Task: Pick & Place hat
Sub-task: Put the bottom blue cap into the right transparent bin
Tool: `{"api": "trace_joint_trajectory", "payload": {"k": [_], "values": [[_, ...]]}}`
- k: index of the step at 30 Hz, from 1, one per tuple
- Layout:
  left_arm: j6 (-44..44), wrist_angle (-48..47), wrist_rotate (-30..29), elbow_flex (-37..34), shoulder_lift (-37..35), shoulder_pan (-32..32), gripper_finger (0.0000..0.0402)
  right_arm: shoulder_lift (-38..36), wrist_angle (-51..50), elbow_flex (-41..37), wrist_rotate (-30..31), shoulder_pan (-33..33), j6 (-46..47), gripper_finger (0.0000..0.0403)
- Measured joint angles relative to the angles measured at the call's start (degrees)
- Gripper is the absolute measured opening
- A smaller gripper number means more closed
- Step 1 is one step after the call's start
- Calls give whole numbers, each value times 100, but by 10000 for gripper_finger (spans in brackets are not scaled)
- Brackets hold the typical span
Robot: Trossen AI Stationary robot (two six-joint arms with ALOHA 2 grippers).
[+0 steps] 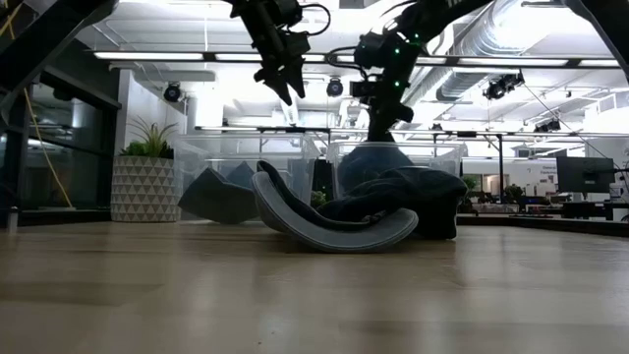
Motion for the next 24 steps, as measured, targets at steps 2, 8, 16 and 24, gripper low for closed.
{"api": "trace_joint_trajectory", "payload": {"k": [2, 8, 16, 24], "values": [[0, 0, 21, 0, 0, 0, 243, -20, 147, -2, 118, 16, 29, 5], [-42, -35, 66, 0, 0, -7, 243, -71, 377, -1, 43, 27, 366, 41], [-92, -39, 70, 0, 0, -7, 243, -73, 389, -2, -322, 4, 749, 127], [-104, -39, 74, 0, 0, -7, 243, -73, 332, -2, -268, -21, 800, 200]]}}
